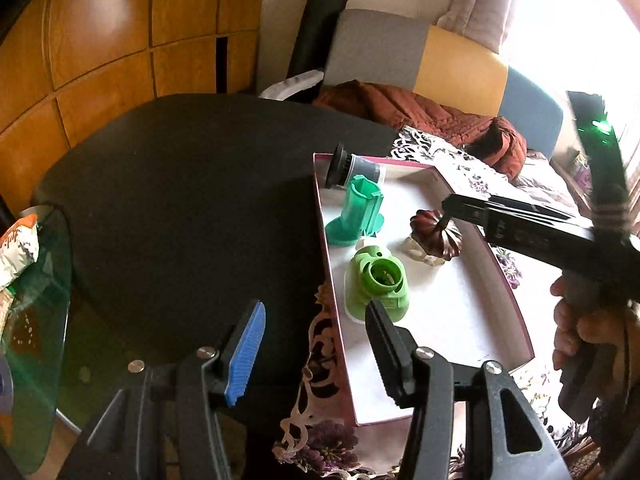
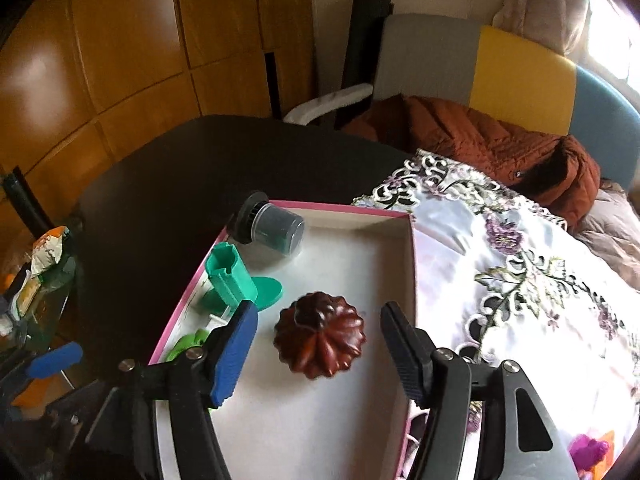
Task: Organize rigid objects
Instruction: 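Move both grippers back to the remaining toys on the tablecloth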
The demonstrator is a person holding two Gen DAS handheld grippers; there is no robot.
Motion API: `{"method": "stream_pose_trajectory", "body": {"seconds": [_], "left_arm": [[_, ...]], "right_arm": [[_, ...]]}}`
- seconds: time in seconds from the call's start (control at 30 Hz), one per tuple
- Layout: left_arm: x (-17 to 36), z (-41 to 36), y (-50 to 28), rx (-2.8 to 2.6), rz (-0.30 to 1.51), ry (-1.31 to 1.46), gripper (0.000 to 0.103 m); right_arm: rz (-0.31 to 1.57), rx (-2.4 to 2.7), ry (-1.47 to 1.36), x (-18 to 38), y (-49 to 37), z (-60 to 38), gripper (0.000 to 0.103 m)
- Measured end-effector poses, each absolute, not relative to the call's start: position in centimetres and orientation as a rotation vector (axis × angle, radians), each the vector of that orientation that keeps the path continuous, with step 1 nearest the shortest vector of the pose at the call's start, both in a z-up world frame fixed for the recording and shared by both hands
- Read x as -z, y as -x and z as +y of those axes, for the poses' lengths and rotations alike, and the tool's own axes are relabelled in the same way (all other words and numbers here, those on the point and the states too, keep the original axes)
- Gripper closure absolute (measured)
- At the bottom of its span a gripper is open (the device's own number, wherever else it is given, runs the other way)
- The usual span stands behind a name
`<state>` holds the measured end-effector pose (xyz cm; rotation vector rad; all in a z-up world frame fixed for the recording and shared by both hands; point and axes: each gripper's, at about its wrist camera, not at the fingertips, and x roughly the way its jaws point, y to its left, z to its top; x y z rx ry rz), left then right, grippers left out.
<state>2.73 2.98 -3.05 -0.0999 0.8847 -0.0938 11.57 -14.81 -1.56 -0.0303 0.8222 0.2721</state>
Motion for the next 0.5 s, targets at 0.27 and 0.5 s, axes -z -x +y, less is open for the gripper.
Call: {"method": "stream_pose_trajectory", "body": {"seconds": [0.27, 0.5], "left_arm": [[2.7, 2.4, -2.5, 0.099, 0.875, 0.079, 0.05], [2.7, 1.7, -2.4, 0.107, 0.872, 0.063, 0.05]], "right_arm": [[0.745, -0.237, 0.017, -0.3, -7.7, -18.5, 0.028], [0.752, -0.151, 0.008, 0.1, -5.2, -23.8, 0.027]]}}
